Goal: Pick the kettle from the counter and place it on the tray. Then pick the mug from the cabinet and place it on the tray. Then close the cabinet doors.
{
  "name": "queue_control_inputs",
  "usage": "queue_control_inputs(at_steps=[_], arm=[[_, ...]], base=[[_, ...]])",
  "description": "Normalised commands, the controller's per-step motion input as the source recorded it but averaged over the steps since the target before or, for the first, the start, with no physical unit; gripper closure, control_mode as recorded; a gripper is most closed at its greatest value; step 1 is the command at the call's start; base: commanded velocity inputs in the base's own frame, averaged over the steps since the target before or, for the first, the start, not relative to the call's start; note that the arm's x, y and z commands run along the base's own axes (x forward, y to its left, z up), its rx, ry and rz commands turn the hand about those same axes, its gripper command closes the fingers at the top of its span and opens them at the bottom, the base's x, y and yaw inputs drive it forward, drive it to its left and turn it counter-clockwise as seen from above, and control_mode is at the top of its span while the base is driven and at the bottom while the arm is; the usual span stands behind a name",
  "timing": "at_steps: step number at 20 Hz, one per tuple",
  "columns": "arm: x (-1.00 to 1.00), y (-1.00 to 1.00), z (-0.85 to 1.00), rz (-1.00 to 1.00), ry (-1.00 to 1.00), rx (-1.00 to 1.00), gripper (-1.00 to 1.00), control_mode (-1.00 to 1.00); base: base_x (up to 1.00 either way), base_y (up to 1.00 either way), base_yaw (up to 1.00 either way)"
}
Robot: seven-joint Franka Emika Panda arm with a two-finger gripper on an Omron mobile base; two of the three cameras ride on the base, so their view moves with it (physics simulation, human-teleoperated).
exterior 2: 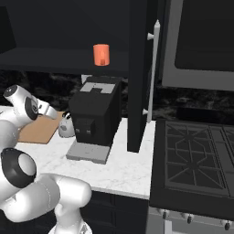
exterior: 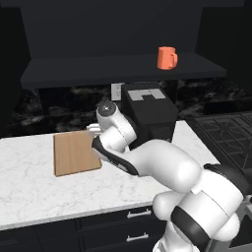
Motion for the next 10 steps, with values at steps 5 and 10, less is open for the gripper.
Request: queue_control_inputs(at_steps=[5, 10], arm=[[0.21, 0.00, -0.13, 0.00, 0.00, 0.00, -1.00, -1.00], [0.22, 0.00, -0.02, -0.11, 0.00, 0.00, -1.00, -1.00]], base=[[0.00, 0.00, 0.00], [0.00, 0.00, 0.00]])
